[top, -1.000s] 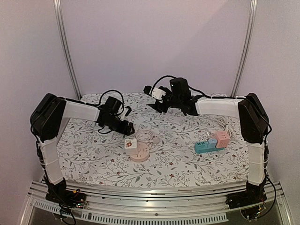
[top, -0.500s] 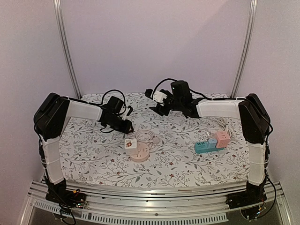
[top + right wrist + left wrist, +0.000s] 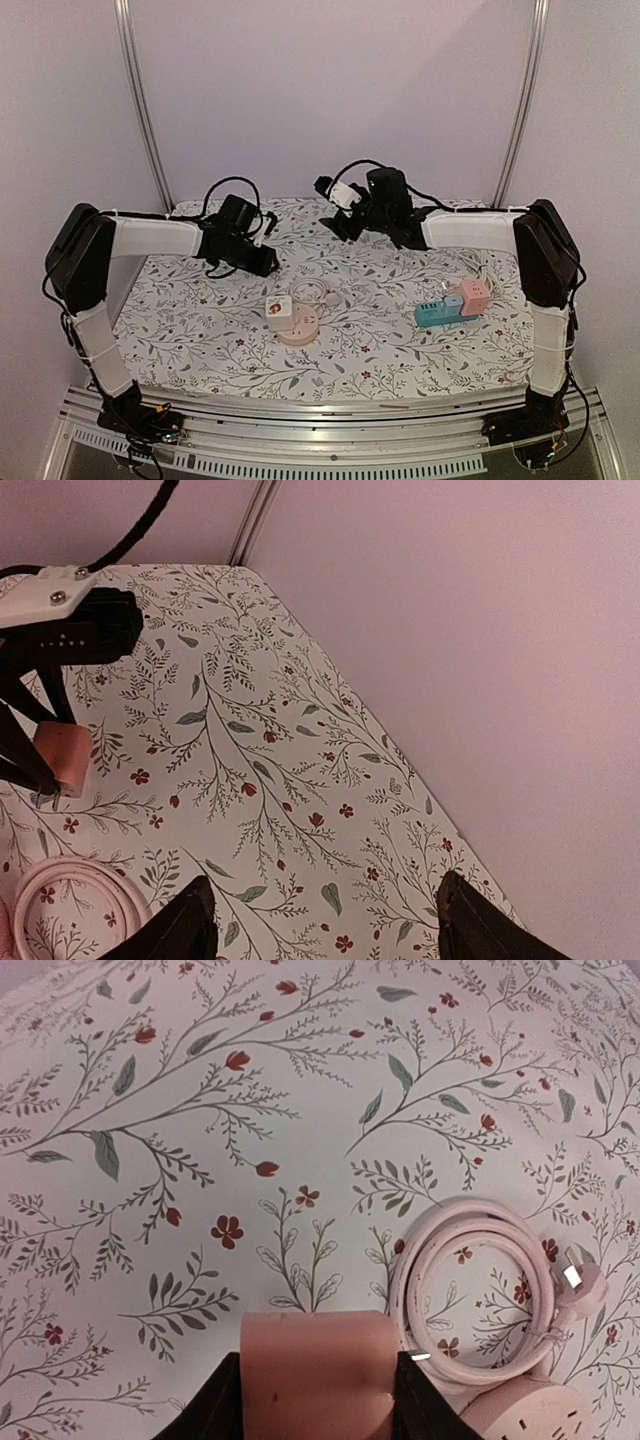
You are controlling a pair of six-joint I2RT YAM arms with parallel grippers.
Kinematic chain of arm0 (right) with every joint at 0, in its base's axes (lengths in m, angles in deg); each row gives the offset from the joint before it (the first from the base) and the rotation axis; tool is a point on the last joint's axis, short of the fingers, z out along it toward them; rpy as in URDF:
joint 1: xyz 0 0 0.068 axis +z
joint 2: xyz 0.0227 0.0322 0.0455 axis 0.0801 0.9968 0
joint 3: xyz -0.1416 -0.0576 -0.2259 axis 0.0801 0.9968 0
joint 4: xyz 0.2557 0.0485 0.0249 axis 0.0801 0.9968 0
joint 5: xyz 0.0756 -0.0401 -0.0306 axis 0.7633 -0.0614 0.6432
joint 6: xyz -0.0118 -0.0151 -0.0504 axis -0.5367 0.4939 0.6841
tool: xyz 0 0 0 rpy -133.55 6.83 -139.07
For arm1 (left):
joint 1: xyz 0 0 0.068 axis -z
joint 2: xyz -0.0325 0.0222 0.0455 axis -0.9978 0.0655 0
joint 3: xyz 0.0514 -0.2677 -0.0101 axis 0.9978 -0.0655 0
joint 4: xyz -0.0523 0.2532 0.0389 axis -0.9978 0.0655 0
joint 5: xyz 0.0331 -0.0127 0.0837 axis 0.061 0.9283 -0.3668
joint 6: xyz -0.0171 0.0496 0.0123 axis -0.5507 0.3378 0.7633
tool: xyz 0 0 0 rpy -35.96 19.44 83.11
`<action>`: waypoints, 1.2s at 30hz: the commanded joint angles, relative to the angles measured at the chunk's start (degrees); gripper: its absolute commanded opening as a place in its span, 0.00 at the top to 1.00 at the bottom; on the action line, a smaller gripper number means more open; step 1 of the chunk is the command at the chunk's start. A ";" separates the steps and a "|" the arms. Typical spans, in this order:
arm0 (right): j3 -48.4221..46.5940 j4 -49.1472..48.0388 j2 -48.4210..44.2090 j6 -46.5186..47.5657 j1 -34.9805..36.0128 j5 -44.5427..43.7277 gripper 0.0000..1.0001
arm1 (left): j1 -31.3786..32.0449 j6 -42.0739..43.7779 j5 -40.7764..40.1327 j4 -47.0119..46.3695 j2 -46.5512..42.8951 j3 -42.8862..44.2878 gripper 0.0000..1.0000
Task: Insert the plug
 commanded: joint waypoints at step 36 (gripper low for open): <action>18.77 13.44 -13.51 -63.55 1.74 42.51 0.39 | 24.90 23.63 6.49 -21.67 -20.54 -16.58 0.69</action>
